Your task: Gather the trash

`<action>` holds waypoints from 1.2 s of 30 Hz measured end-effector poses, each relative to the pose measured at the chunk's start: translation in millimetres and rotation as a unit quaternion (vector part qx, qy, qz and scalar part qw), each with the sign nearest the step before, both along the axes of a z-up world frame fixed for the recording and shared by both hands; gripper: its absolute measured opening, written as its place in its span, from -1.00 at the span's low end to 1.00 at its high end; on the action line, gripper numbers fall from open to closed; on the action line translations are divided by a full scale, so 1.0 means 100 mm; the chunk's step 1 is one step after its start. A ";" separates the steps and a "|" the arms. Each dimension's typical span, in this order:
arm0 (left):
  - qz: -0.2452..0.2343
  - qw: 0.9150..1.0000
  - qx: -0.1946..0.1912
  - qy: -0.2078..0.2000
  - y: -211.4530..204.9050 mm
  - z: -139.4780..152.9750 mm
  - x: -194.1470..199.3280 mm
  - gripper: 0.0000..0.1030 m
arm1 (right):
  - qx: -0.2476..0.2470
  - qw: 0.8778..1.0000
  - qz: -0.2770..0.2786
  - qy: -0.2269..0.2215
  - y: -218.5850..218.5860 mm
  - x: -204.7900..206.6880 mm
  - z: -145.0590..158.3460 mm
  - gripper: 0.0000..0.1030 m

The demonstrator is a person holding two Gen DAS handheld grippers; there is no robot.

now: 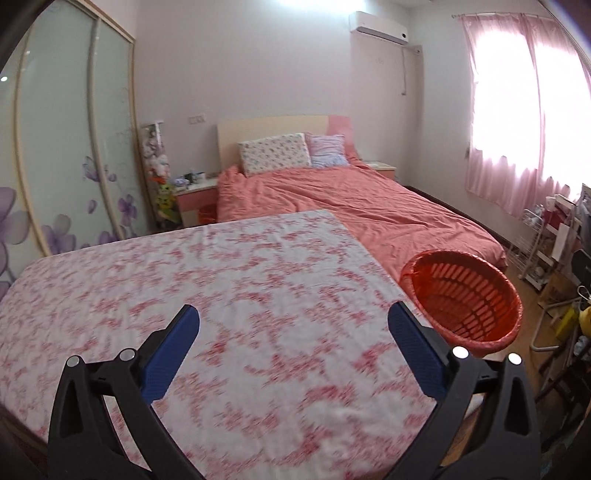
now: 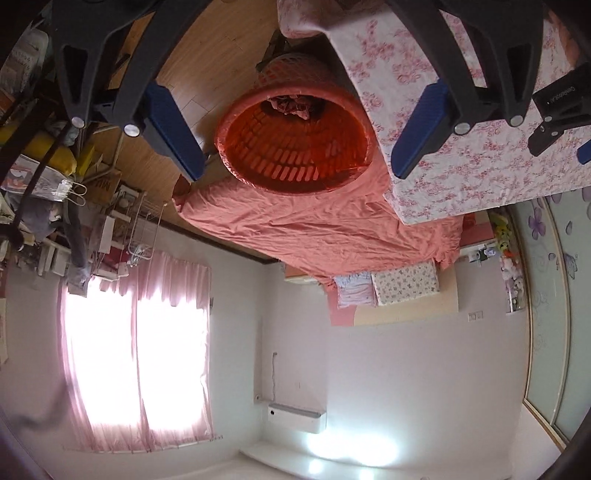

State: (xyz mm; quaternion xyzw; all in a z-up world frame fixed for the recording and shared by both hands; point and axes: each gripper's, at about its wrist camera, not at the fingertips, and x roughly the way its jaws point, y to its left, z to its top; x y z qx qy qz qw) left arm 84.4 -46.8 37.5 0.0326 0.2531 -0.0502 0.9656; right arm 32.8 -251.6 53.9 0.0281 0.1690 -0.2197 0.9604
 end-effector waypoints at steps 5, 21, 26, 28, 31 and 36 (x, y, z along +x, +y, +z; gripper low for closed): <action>0.030 0.999 -0.014 -0.006 0.26 -0.05 -0.29 0.96 | -0.004 1.000 -0.027 -0.006 0.29 -0.31 -0.07 0.92; 0.059 0.998 -0.027 0.003 0.52 -0.20 -0.71 0.96 | 0.028 0.996 -0.020 0.085 0.69 -0.45 -0.42 0.92; 0.069 0.997 -0.028 0.010 0.56 -0.21 -0.76 0.96 | 0.040 0.995 -0.023 0.085 0.70 -0.49 -0.40 0.92; 0.073 0.997 -0.022 0.003 0.55 -0.19 -0.79 0.96 | 0.042 0.995 -0.023 0.085 0.69 -0.50 -0.41 0.92; 0.080 0.997 -0.009 -0.010 0.53 -0.16 -0.84 0.96 | 0.042 0.995 -0.022 0.085 0.70 -0.51 -0.40 0.92; 0.086 0.996 0.005 -0.019 0.50 -0.13 -0.87 0.96 | 0.042 0.995 -0.015 0.085 0.75 -0.53 -0.39 0.92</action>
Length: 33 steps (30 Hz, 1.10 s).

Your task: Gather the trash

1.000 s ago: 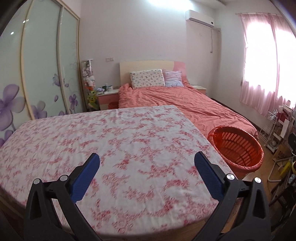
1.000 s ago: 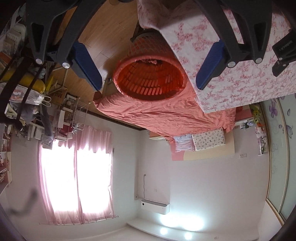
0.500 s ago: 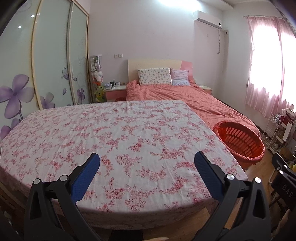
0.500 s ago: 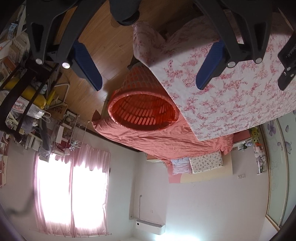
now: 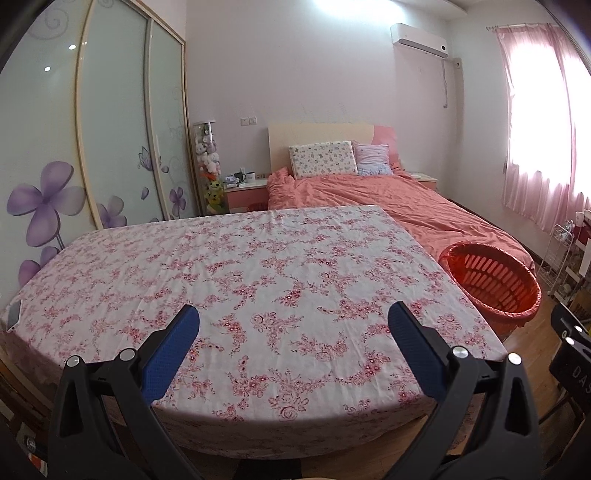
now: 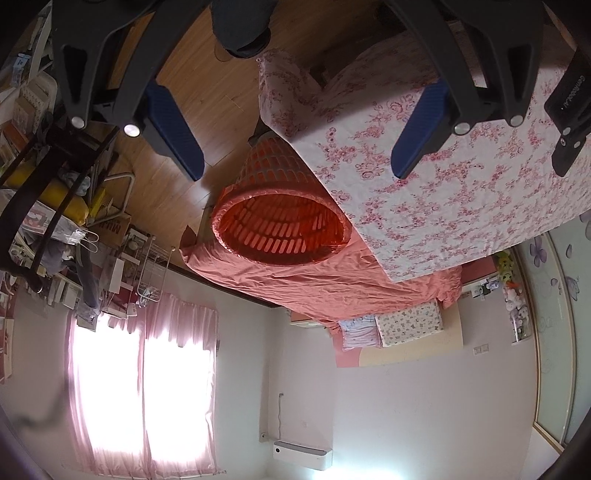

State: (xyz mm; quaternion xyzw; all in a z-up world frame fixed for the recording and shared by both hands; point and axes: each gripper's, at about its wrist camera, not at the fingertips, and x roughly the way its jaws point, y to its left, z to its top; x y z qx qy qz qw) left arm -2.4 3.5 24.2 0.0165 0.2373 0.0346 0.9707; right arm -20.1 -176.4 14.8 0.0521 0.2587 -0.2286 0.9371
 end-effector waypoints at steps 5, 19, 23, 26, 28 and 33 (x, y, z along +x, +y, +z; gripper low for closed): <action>-0.001 1.000 -0.006 0.007 0.02 -0.01 0.02 0.96 | 0.006 1.000 0.008 0.001 0.02 0.00 0.01 0.92; -0.011 1.000 -0.019 -0.003 0.00 0.06 -0.02 0.96 | 0.008 1.000 0.008 -0.005 0.03 -0.02 0.05 0.92; -0.011 1.000 -0.019 -0.003 0.00 0.06 -0.03 0.96 | 0.008 1.000 0.009 -0.004 0.04 -0.01 0.06 0.92; -0.011 1.000 -0.019 -0.003 0.00 0.06 -0.03 0.96 | 0.008 1.000 0.010 -0.004 0.04 -0.01 0.06 0.92; -0.010 1.000 -0.020 -0.002 0.00 0.06 -0.03 0.96 | 0.007 1.000 0.010 -0.005 0.05 -0.01 0.06 0.92; -0.009 1.000 -0.022 -0.001 0.01 0.07 -0.03 0.96 | 0.007 1.000 0.010 -0.004 0.05 0.00 0.06 0.92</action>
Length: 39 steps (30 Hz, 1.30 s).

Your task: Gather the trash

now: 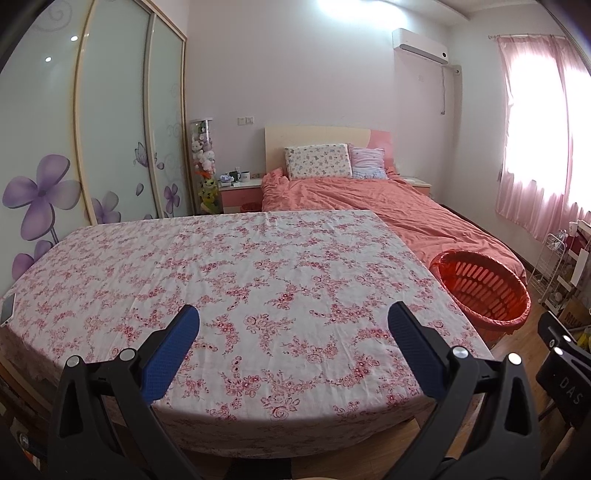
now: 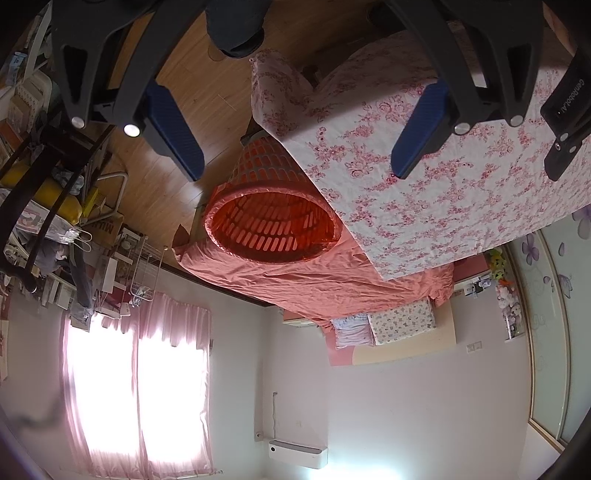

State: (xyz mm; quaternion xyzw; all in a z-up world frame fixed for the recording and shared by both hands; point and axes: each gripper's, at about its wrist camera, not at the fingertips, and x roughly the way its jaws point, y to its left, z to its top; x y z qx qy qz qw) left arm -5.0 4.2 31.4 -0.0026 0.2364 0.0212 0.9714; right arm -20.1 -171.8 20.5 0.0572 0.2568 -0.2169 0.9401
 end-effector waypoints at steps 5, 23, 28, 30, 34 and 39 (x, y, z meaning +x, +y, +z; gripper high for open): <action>0.000 1.000 0.000 0.000 0.00 0.00 0.00 0.96 | -0.001 1.000 0.000 0.000 0.00 0.00 0.00 0.92; 0.000 1.000 -0.002 0.003 0.01 -0.01 0.01 0.96 | -0.002 1.000 0.000 -0.002 -0.01 0.02 0.02 0.92; 0.000 1.000 -0.002 0.003 0.01 -0.02 0.01 0.96 | -0.003 1.000 0.000 -0.002 -0.01 0.02 0.02 0.92; 0.000 1.000 -0.002 0.003 0.01 -0.02 0.01 0.96 | -0.002 1.000 0.000 -0.002 -0.01 0.02 0.02 0.92; 0.000 1.000 -0.002 0.004 0.00 -0.03 0.00 0.96 | -0.003 1.000 0.000 -0.002 -0.01 0.02 0.01 0.92; 0.001 1.000 -0.002 0.004 0.00 -0.03 0.00 0.96 | -0.003 1.000 0.000 -0.002 -0.01 0.02 0.01 0.92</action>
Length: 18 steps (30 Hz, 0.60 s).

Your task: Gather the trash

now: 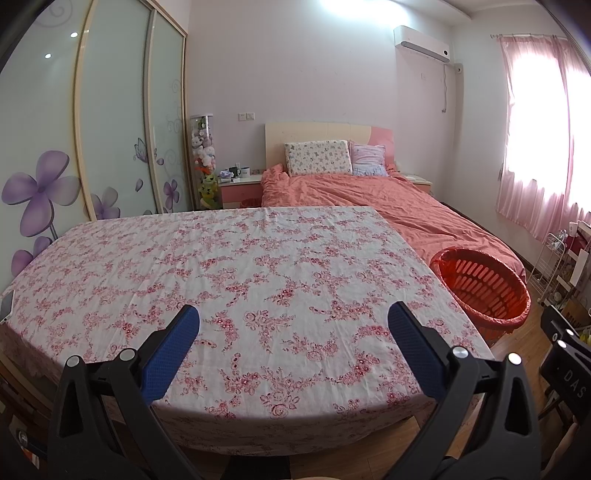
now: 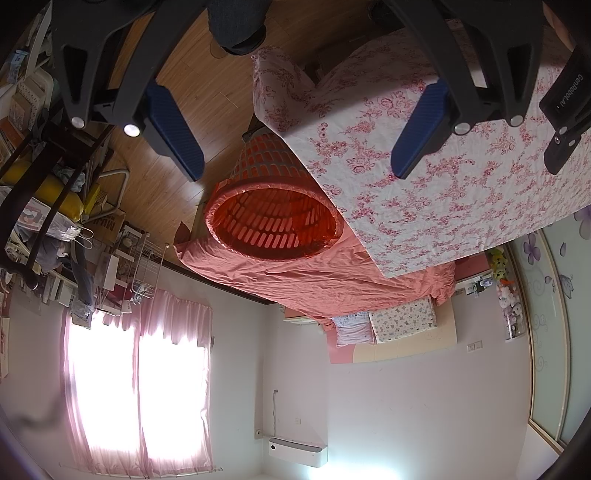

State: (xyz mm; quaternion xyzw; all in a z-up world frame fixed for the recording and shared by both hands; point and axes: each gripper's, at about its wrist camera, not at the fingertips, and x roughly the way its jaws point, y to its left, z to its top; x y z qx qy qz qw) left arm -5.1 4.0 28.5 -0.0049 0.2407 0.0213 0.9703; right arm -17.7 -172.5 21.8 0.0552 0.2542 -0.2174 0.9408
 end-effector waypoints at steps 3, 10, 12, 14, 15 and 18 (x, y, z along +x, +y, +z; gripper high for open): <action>0.000 1.000 0.000 0.001 0.00 -0.01 0.00 0.96 | 0.000 1.000 0.000 0.000 0.00 0.00 0.00 0.92; 0.000 1.000 0.000 0.001 0.00 -0.01 0.00 0.96 | 0.000 1.000 0.000 0.000 0.00 0.00 0.00 0.92; 0.001 1.000 0.002 0.001 -0.01 -0.02 0.00 0.96 | 0.000 1.000 0.000 0.000 0.00 0.01 0.00 0.92; 0.000 1.000 0.004 0.001 -0.02 -0.02 0.00 0.96 | 0.000 1.000 0.000 0.000 0.01 0.00 -0.01 0.92; 0.000 1.000 0.005 0.001 -0.02 -0.02 0.00 0.96 | 0.000 1.000 0.000 0.000 0.01 0.00 -0.01 0.92; 0.000 1.000 0.006 0.002 -0.03 -0.03 0.00 0.96 | -0.001 1.000 0.000 0.000 0.01 0.01 -0.01 0.92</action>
